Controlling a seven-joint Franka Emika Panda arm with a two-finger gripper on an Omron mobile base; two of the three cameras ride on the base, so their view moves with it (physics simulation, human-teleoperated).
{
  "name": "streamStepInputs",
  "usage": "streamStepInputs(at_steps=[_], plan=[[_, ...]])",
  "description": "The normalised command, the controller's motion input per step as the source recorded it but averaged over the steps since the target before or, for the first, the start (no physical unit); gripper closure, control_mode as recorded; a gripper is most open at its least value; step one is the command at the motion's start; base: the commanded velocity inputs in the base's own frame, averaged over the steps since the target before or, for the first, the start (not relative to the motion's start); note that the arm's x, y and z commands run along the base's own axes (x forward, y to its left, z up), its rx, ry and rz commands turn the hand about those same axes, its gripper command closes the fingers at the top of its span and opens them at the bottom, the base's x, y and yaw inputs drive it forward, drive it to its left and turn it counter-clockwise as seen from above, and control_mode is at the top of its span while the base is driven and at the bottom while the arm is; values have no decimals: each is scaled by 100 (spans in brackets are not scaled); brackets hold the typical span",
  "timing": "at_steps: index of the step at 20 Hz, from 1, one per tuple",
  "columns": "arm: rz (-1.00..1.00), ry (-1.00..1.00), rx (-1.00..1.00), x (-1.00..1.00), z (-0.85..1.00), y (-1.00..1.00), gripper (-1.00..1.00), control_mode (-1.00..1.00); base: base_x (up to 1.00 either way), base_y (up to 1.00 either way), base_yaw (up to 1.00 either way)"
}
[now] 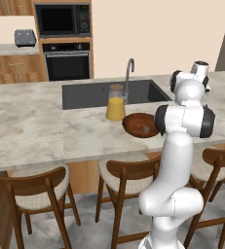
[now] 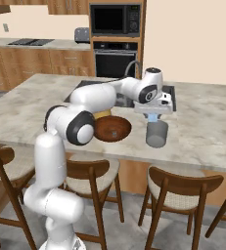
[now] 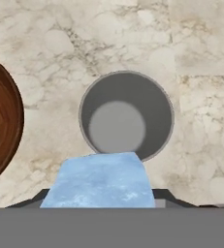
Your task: There are two ice cubes in the ice bowl. Place both ice cubes in the glass cup.
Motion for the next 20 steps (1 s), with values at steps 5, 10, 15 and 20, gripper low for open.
streamStepInputs(at_steps=[5,10,15,20], plan=[[0,0,0,4,-16,-2,100,-100,0,0,0],[0,0,0,1,-23,0,100,-100,0,0,0],[0,0,0,6,-14,-2,100,-100,0,0,0],[0,0,0,17,-11,-6,100,-100,0,0,0]])
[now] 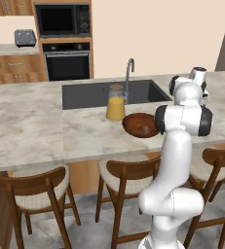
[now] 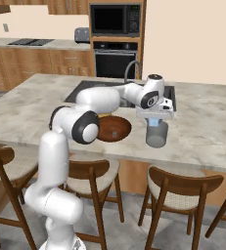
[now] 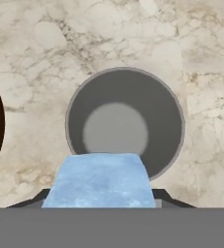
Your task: There are two ice cubes in the ice bowl. Place both ice cubes in the glass cup.
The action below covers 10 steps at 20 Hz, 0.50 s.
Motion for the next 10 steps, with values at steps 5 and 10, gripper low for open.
streamStepInputs(at_steps=[5,10], plan=[[0,0,0,23,-6,-8,100,-100,0,0,0],[1,0,0,13,-6,-20,100,-100,0,0,0]])
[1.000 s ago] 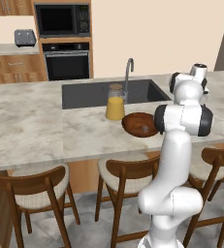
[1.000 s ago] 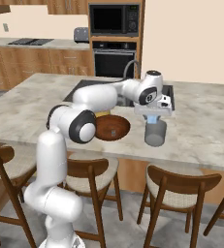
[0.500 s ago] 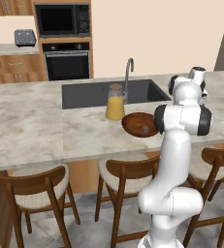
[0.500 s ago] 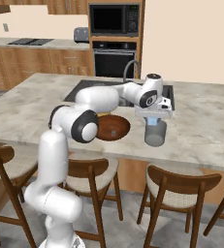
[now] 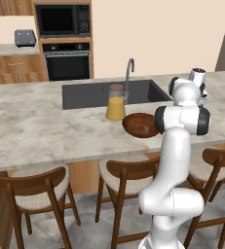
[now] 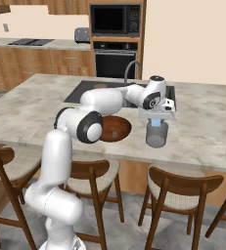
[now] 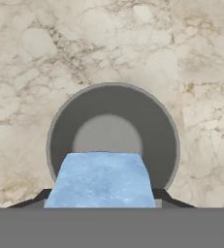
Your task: There are two ice cubes in the ice bowl. Place both ice cubes in the glass cup.
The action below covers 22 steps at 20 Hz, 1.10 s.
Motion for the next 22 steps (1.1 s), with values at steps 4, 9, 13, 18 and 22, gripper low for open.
streamStepInputs(at_steps=[4,9,13,18,22], plan=[[1,0,0,7,-7,-12,100,-100,0,0,0],[0,0,0,7,-2,0,-100,-100,0,0,0],[-2,3,0,33,7,0,-100,-100,0,0,0],[-5,0,0,18,31,0,-100,-100,0,0,0],[0,-14,0,-80,12,18,-100,-100,0,0,0]])
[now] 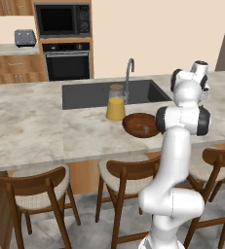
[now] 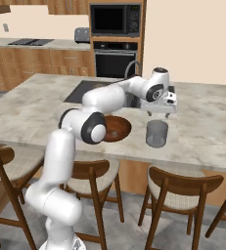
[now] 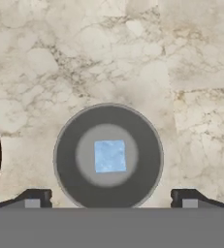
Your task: There are two ice cubes in the ice bowl. Place both ice cubes in the glass cup.
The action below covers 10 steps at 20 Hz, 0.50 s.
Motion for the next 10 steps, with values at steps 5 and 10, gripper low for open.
streamStepInputs(at_steps=[5,10], plan=[[0,-15,0,-100,-7,93,-100,-100,0,0,0],[0,-14,0,-100,-15,100,-100,-100,0,0,0]])
